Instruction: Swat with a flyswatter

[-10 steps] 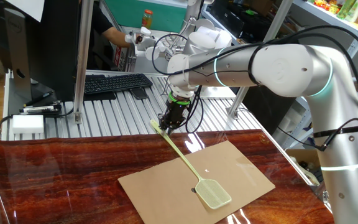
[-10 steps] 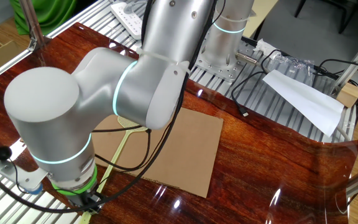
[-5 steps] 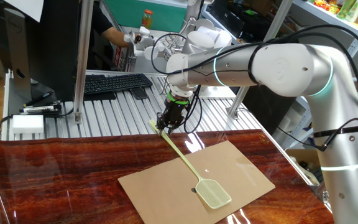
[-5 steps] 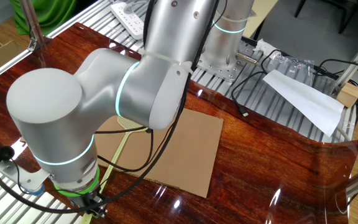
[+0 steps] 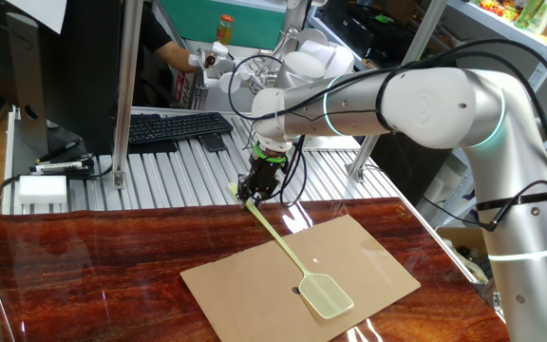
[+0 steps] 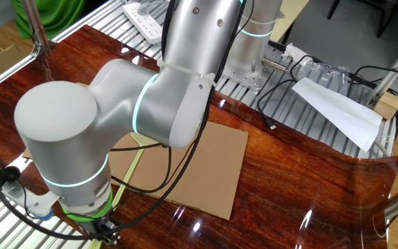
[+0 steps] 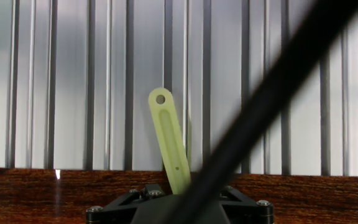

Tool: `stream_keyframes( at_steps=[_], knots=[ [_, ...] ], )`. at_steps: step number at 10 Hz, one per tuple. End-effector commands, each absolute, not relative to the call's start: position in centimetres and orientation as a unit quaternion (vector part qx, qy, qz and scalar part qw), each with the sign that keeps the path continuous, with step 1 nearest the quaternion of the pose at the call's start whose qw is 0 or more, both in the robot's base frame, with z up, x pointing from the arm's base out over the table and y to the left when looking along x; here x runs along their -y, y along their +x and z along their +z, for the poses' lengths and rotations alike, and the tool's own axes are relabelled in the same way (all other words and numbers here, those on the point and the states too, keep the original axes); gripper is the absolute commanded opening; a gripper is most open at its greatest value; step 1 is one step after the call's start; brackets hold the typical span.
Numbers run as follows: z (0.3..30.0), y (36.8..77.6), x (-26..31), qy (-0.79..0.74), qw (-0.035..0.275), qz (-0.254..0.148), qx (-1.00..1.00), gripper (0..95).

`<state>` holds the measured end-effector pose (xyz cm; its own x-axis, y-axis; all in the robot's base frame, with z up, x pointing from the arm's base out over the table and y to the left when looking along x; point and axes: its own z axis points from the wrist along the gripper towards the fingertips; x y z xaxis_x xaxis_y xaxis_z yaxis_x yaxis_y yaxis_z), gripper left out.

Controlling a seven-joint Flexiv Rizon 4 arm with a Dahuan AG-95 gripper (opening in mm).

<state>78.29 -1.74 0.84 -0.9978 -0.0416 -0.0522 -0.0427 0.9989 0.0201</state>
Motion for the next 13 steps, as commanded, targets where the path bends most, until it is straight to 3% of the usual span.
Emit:
stream_keyframes(
  at_steps=[1,2,3,4,5,13],
  knots=[
    [0.47,78.41,1.81,-0.025,0.028,0.009,-0.999,38.0],
    [0.25,78.46,1.84,-0.028,0.031,0.009,-0.999,38.0],
    [0.26,78.48,1.82,-0.029,0.03,0.009,-0.999,19.0],
    [0.26,78.49,1.82,-0.031,0.032,0.007,-0.999,19.0],
    [0.26,78.49,1.82,-0.033,0.035,0.004,-0.999,0.0],
    [0.61,78.66,1.73,-0.027,0.04,-0.002,-0.999,0.0]
  ],
)
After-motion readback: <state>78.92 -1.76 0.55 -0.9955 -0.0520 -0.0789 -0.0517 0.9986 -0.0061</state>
